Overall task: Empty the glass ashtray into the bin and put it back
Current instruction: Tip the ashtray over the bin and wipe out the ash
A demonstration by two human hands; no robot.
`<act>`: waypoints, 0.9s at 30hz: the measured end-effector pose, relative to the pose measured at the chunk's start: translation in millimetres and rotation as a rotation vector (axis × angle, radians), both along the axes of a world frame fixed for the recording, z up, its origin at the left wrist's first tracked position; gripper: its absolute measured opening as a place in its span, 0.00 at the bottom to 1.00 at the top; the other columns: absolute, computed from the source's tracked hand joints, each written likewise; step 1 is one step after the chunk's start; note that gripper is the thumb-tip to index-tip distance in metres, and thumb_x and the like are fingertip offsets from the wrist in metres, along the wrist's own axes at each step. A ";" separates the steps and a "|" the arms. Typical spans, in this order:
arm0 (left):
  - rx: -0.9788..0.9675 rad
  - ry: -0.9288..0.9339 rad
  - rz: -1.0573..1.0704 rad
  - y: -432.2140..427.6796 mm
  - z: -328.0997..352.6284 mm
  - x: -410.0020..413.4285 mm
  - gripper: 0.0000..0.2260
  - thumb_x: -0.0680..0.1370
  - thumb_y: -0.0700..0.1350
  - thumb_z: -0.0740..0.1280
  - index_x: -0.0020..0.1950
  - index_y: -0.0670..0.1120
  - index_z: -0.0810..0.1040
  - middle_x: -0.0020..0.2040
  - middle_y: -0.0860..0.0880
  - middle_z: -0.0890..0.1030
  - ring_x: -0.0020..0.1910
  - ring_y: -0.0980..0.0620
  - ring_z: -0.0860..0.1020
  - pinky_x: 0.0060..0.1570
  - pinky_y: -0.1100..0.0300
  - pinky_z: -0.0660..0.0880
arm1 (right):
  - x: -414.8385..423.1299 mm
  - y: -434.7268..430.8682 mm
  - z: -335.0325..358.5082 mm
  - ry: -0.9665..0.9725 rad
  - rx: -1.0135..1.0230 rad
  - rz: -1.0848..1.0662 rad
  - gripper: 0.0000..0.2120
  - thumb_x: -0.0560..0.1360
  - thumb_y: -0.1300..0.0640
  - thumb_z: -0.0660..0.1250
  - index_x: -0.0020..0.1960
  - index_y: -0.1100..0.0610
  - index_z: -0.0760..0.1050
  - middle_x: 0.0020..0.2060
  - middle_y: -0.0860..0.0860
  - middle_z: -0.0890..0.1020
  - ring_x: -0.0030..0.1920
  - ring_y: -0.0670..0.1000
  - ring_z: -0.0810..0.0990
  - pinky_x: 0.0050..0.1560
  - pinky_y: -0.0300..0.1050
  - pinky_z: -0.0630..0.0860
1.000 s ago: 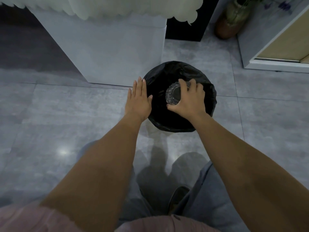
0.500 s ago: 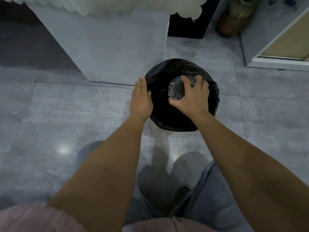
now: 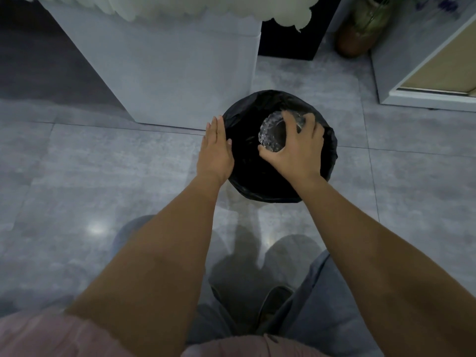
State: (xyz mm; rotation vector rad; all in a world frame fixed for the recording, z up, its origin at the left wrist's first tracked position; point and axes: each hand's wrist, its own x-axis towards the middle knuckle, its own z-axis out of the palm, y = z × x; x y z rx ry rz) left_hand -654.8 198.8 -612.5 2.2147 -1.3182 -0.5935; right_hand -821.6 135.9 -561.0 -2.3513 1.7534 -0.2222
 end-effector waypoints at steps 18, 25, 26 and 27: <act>-0.021 0.032 0.012 -0.5 0.7 -0.4 0.27 0.84 0.41 0.51 0.81 0.47 0.45 0.82 0.47 0.48 0.80 0.49 0.53 0.77 0.52 0.59 | -13.3 5.1 -12.3 0.075 0.030 0.051 0.43 0.65 0.31 0.68 0.75 0.49 0.66 0.74 0.65 0.64 0.69 0.69 0.66 0.68 0.63 0.67; 0.016 -0.003 0.017 -1.6 2.4 -0.9 0.26 0.84 0.42 0.51 0.81 0.46 0.45 0.82 0.46 0.48 0.80 0.49 0.51 0.78 0.52 0.56 | -10.3 1.8 -2.1 -0.292 0.286 -0.176 0.37 0.66 0.31 0.68 0.71 0.42 0.66 0.68 0.56 0.71 0.66 0.61 0.68 0.67 0.52 0.65; 0.021 -0.013 0.014 -1.7 2.6 -1.0 0.26 0.84 0.42 0.51 0.81 0.46 0.45 0.82 0.46 0.48 0.81 0.48 0.50 0.78 0.52 0.55 | -8.4 0.8 2.8 -0.462 0.382 -0.262 0.35 0.66 0.31 0.68 0.70 0.41 0.66 0.66 0.53 0.74 0.65 0.58 0.70 0.66 0.49 0.66; 0.028 -0.023 0.011 -1.7 3.6 -1.5 0.26 0.84 0.43 0.51 0.81 0.45 0.45 0.82 0.46 0.48 0.81 0.48 0.50 0.78 0.52 0.54 | -6.6 -1.2 7.9 -0.637 0.479 -0.335 0.32 0.66 0.31 0.67 0.68 0.40 0.68 0.64 0.51 0.77 0.63 0.54 0.73 0.66 0.49 0.69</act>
